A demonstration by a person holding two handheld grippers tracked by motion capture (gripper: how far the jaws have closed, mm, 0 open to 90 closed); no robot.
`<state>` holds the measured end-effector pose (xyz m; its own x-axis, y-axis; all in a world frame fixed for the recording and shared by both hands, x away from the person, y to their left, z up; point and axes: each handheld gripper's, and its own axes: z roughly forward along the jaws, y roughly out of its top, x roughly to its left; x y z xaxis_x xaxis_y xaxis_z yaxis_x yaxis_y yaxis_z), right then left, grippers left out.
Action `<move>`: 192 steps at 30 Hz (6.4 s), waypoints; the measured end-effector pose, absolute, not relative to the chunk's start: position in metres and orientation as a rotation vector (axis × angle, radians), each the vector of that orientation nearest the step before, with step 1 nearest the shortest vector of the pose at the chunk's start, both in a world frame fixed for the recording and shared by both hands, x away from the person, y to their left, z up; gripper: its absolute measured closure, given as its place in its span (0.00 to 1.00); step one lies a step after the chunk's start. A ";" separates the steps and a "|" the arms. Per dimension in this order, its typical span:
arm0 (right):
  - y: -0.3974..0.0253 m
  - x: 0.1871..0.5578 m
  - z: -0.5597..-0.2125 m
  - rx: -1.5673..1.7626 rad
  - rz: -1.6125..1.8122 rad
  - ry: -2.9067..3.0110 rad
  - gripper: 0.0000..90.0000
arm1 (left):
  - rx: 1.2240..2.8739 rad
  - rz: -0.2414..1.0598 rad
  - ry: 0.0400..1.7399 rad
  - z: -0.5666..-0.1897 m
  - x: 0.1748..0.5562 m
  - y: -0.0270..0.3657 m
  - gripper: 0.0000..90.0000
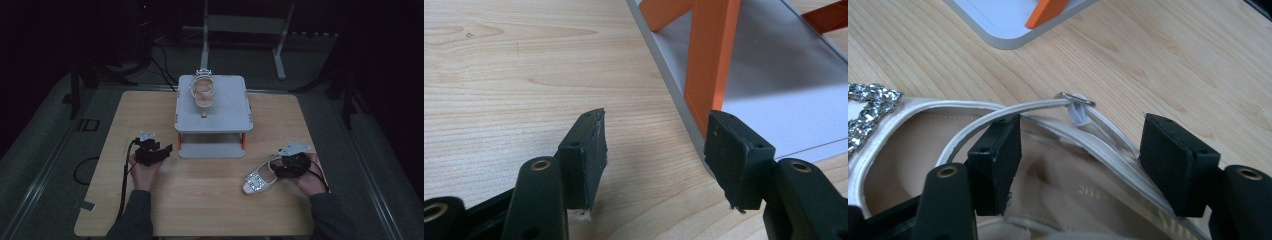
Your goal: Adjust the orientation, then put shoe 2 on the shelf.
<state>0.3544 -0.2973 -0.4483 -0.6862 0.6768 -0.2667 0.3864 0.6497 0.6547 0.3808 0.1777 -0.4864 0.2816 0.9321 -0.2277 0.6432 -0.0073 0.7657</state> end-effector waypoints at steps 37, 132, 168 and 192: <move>-0.310 0.359 -0.443 0.945 0.721 2.290 0.89 | 1.717 0.442 1.452 -0.487 0.381 0.179 0.47; -0.349 0.425 -0.438 1.369 0.631 2.441 0.90 | 1.730 0.438 1.460 -0.490 0.381 0.182 0.47; -0.356 0.447 -0.438 1.844 0.631 2.427 0.91 | 1.732 0.441 1.458 -0.490 0.381 0.180 0.48; -0.374 0.439 -0.425 2.131 1.001 2.172 0.92 | 1.737 0.536 1.469 -0.494 0.380 0.179 0.48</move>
<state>0.4392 -0.3737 -0.4253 -0.1139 0.8821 0.4570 0.9206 -0.0791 0.3823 0.3803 0.1788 -0.4937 0.2417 0.9563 -0.1644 0.6259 -0.0242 0.7796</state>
